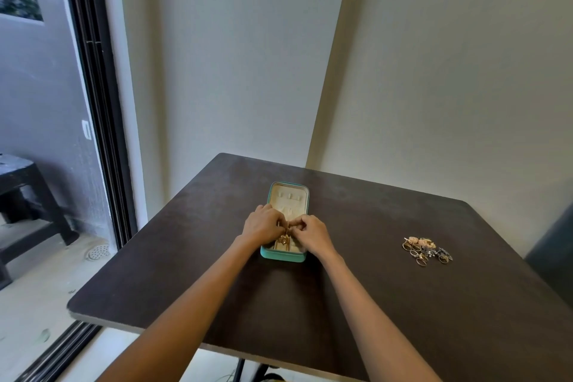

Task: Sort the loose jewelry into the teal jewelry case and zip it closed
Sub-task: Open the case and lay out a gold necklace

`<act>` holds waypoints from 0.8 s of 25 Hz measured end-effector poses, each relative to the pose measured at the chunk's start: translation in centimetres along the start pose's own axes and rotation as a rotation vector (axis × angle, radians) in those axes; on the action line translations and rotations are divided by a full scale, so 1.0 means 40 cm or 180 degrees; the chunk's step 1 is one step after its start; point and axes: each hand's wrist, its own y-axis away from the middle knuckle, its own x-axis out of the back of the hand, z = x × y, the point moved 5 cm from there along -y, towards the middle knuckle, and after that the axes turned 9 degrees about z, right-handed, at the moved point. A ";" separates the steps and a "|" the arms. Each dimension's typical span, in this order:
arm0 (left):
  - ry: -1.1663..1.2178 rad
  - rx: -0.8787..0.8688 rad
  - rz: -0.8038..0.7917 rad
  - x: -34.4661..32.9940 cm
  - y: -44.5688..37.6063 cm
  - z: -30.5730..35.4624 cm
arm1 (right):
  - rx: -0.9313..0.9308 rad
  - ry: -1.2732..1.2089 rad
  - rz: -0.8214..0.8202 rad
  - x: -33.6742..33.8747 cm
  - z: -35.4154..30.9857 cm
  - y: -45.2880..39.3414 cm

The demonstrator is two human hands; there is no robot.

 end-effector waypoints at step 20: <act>0.3404 0.0296 -0.0028 0.122 0.021 0.042 | 0.0111 -0.1025 -0.0060 0.044 -0.045 0.053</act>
